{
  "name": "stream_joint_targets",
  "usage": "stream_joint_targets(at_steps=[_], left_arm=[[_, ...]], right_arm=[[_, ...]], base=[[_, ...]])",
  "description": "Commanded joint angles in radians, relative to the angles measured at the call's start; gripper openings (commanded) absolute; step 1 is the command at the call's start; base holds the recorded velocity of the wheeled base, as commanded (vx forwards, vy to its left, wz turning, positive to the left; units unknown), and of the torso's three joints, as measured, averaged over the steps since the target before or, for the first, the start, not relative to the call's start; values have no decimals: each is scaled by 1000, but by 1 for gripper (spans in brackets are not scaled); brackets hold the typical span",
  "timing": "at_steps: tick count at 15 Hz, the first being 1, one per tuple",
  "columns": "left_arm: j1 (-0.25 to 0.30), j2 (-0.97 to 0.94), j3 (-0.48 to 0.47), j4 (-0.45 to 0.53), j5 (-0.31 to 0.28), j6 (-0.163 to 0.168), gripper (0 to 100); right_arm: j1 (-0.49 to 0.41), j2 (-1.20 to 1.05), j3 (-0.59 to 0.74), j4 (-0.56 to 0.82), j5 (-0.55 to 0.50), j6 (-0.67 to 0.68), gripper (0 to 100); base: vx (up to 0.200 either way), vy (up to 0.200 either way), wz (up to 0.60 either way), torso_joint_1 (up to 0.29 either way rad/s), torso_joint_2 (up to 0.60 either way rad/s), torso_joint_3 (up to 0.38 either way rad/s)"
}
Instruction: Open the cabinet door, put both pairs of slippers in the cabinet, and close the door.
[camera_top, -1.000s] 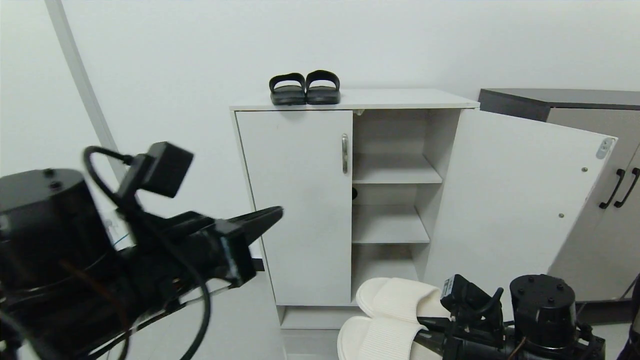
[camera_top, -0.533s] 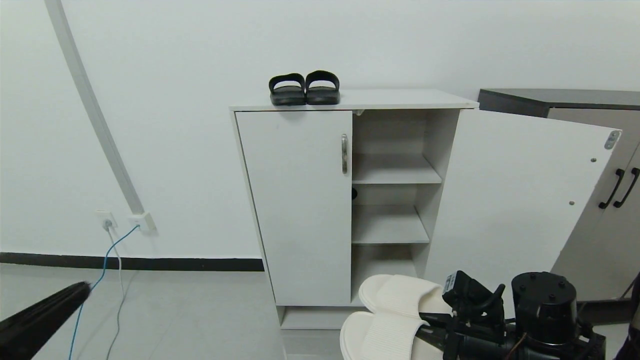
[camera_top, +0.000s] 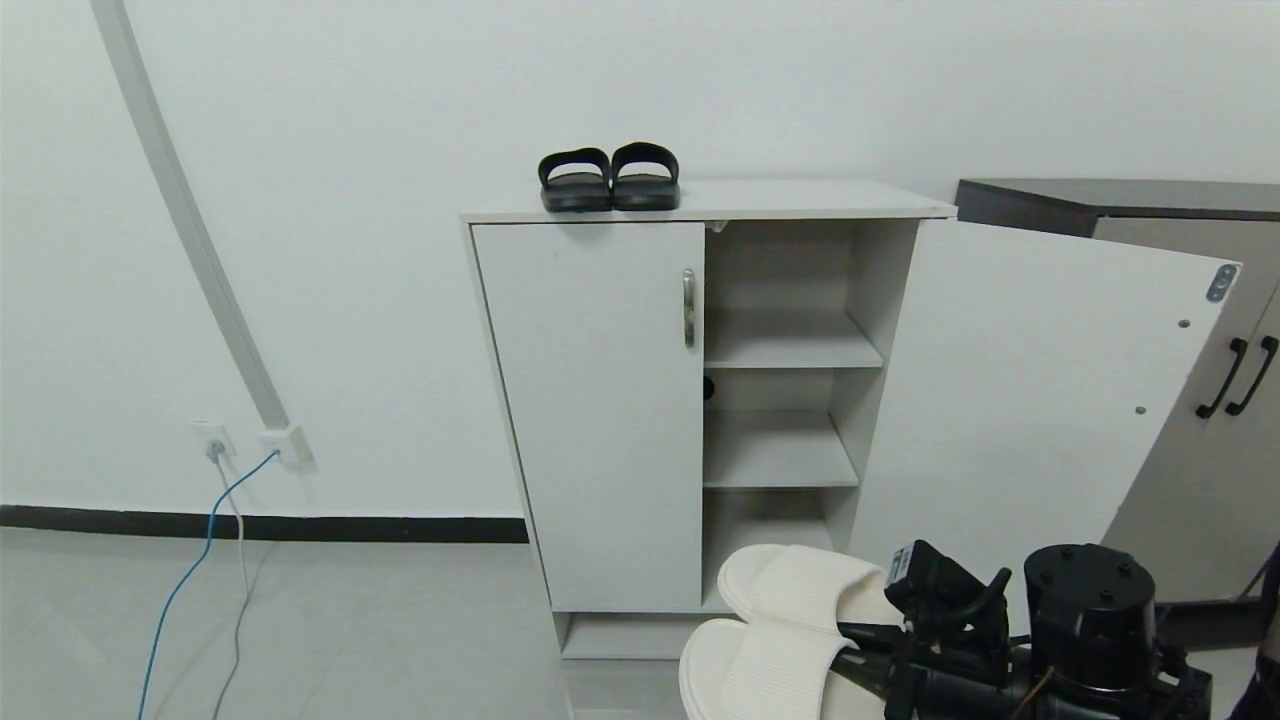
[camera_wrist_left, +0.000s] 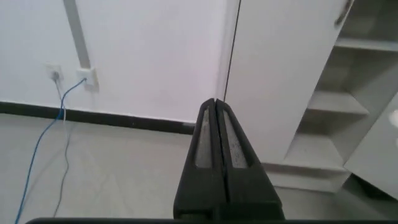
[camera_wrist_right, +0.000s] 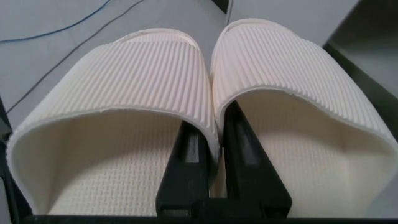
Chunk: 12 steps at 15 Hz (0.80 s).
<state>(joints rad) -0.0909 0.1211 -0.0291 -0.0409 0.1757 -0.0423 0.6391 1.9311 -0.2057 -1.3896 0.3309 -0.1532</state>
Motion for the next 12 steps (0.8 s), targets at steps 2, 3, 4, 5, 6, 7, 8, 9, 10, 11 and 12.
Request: stream_joint_targets(at_steps=[2, 3, 4, 5, 6, 7, 8, 9, 10, 11, 12], left_arm=[[8, -32, 29, 12, -76, 2, 0], [8, -32, 29, 33, -140, 32, 0], [8, -32, 28, 44, -217, 67, 0], [-4, -31, 28, 44, -225, 81, 0], [-4, -31, 28, 44, -226, 87, 0], [-7, -31, 28, 44, -229, 85, 0], [-20, -31, 28, 44, -229, 85, 0], [-21, -31, 28, 44, -229, 85, 0], [-20, -32, 28, 44, -216, 76, 0], [-20, -32, 29, 42, -121, 59, 0], [-18, -34, 28, 39, -13, 32, 0]], right_arm=[[4, -1, 0, 0, -1, -2, 0], [4, -1, 0, 0, -1, -3, 0], [5, -1, 0, 0, -1, -3, 0], [5, -1, 0, 0, -1, -5, 0], [5, -1, 0, -2, -1, -5, 0], [5, -1, 0, 0, -1, -5, 0], [5, -1, 0, 0, -1, -5, 0], [5, -1, 0, -2, -1, -5, 0], [5, -1, 0, -2, -1, -5, 0], [5, -3, 0, -2, -1, -5, 0], [7, -3, 0, -8, -3, -5, 0]], base=[[0, 0, 0, 0, 0, 0], [0, 0, 0, 0, 0, 0], [0, 0, 0, 0, 0, 0], [0, 0, 0, 0, 0, 0], [0, 0, 0, 0, 0, 0], [0, 0, 0, 0, 0, 0], [0, 0, 0, 0, 0, 0], [0, 0, 0, 0, 0, 0], [0, 0, 0, 0, 0, 0], [0, 0, 0, 0, 0, 0], [0, 0, 0, 0, 0, 0]])
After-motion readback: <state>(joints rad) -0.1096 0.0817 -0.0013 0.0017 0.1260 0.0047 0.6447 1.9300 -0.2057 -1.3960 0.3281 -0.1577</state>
